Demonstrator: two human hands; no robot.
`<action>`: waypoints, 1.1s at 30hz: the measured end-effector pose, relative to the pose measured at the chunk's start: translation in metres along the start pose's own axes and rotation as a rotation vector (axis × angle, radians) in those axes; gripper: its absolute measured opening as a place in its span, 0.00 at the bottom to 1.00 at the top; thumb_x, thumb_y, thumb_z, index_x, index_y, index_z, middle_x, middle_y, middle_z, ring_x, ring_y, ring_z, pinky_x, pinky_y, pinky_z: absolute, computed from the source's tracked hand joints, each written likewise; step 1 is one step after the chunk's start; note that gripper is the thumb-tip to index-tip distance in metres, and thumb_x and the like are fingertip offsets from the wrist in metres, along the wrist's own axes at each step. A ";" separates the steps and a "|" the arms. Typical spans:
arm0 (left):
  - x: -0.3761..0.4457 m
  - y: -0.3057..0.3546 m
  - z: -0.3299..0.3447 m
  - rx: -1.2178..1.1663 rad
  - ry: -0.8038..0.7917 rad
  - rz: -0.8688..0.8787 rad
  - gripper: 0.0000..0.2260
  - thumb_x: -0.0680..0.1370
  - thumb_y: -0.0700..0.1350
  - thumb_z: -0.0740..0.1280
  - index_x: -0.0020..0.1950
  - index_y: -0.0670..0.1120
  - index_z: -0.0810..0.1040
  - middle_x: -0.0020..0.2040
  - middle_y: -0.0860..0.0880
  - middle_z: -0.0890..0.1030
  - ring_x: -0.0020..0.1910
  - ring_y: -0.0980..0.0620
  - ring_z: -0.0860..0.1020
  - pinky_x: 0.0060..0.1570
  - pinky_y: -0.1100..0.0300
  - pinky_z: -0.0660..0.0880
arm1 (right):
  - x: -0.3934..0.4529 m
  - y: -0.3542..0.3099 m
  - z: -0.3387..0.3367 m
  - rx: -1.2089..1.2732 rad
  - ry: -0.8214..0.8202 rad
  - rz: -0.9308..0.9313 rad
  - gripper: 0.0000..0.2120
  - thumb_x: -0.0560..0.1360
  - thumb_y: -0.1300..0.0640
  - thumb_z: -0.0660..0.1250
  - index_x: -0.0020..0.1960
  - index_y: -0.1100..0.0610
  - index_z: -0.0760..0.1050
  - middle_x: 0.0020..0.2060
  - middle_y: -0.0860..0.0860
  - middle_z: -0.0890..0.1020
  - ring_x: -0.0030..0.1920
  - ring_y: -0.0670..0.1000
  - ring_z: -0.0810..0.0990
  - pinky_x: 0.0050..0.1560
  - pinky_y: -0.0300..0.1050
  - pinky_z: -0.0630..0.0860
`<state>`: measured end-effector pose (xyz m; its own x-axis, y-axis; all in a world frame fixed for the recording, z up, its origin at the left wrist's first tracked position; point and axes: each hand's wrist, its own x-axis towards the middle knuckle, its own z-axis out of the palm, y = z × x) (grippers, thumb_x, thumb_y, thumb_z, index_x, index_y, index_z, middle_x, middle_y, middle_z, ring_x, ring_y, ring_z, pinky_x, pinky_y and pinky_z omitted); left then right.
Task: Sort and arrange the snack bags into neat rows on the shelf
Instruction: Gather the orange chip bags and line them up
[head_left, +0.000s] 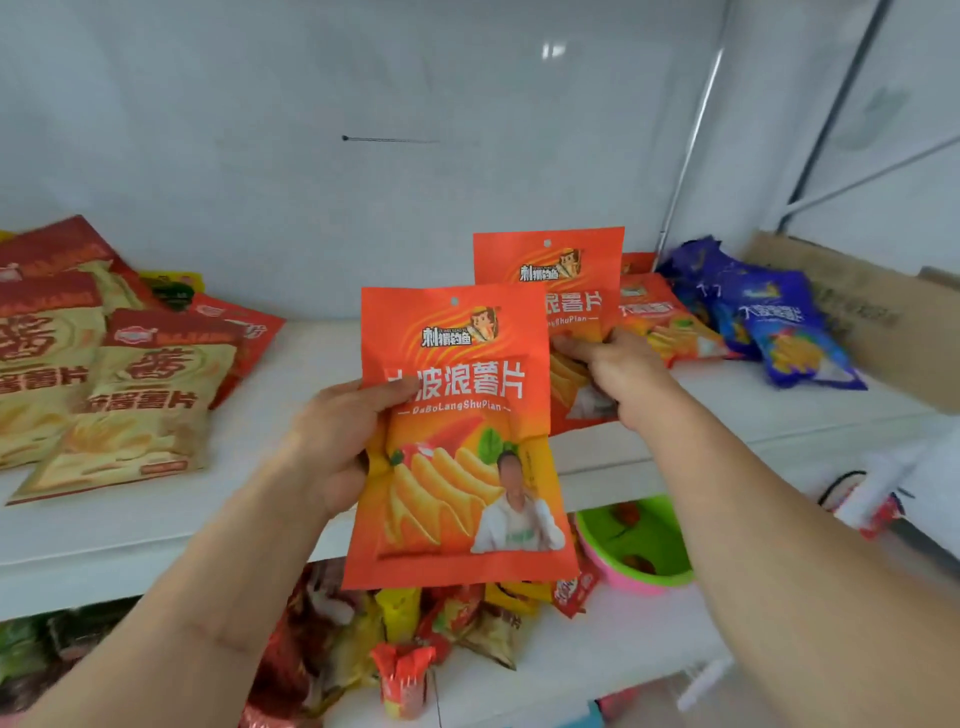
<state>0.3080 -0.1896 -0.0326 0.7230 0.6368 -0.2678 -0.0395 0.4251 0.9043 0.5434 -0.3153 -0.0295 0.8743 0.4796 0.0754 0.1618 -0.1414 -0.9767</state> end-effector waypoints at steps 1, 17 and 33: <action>0.000 -0.004 0.013 0.003 -0.008 -0.010 0.13 0.77 0.41 0.70 0.61 0.39 0.80 0.50 0.39 0.86 0.46 0.40 0.86 0.46 0.43 0.82 | 0.004 0.005 -0.014 -0.014 0.011 0.019 0.20 0.65 0.46 0.80 0.54 0.51 0.82 0.49 0.48 0.86 0.47 0.53 0.85 0.55 0.50 0.80; 0.085 -0.029 0.180 0.061 -0.048 -0.017 0.11 0.78 0.43 0.71 0.59 0.41 0.79 0.48 0.40 0.87 0.44 0.40 0.86 0.43 0.44 0.83 | 0.100 0.052 -0.184 -0.179 0.112 0.082 0.15 0.72 0.46 0.75 0.53 0.52 0.79 0.42 0.47 0.81 0.37 0.45 0.77 0.36 0.40 0.70; 0.131 -0.081 0.285 0.015 0.315 0.000 0.12 0.77 0.41 0.72 0.59 0.40 0.79 0.48 0.39 0.87 0.44 0.40 0.86 0.46 0.42 0.82 | 0.201 0.111 -0.224 -0.371 -0.033 -0.031 0.30 0.70 0.43 0.76 0.62 0.59 0.70 0.56 0.54 0.82 0.55 0.58 0.81 0.48 0.46 0.72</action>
<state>0.6026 -0.3240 -0.0456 0.4735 0.8059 -0.3553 -0.0277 0.4169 0.9086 0.8392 -0.4284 -0.0779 0.8522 0.5151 0.0919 0.3482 -0.4273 -0.8344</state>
